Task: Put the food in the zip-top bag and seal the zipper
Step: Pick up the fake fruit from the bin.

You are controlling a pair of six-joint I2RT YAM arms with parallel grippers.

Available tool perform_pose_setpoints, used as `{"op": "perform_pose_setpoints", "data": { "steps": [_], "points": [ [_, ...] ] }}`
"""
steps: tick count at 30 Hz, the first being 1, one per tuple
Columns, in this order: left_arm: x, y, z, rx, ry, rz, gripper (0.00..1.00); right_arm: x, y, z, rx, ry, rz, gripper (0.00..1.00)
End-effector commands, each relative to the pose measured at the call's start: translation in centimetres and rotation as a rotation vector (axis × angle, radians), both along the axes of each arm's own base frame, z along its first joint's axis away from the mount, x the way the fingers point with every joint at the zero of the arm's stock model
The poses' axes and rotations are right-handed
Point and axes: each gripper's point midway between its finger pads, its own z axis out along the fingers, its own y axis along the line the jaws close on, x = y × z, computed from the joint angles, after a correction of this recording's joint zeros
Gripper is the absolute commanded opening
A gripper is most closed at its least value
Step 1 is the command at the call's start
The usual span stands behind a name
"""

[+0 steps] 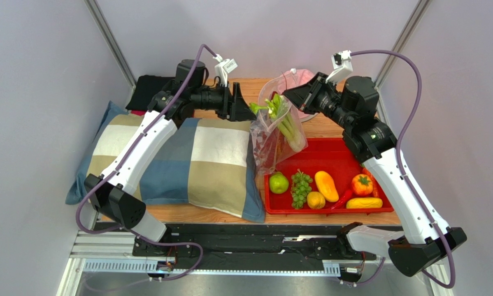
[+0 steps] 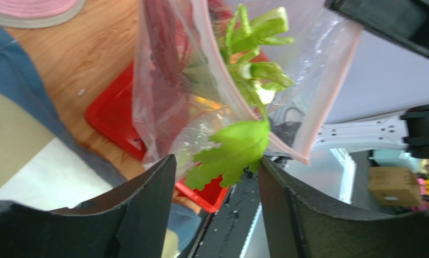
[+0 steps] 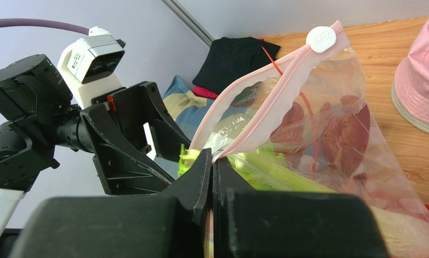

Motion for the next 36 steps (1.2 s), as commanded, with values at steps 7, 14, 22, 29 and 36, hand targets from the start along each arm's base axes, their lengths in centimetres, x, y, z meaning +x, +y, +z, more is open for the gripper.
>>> {"op": "perform_pose_setpoints", "data": {
  "steps": [7,14,22,29,36],
  "points": [
    [-2.5,-0.6,7.3,-0.222,-0.137,-0.069,0.31,-1.0,-0.1,4.7,0.056,-0.147,0.015,0.00],
    [-2.3,-1.6,8.8,-0.202,-0.200,-0.095,0.00,-1.2,0.2,4.1,0.059,-0.132,0.028,0.00],
    [-3.5,-4.4,7.2,0.017,-0.357,-0.173,0.00,-1.4,0.8,4.5,0.084,-0.138,0.053,0.00],
    [-0.4,-4.5,0.7,0.298,-0.274,-0.114,0.00,-1.7,1.0,5.6,0.111,-0.145,0.064,0.00],
    [-1.4,-2.4,-3.5,0.470,-0.193,-0.148,0.00,-1.6,1.0,6.5,0.125,-0.159,0.060,0.00]
  ]
}}
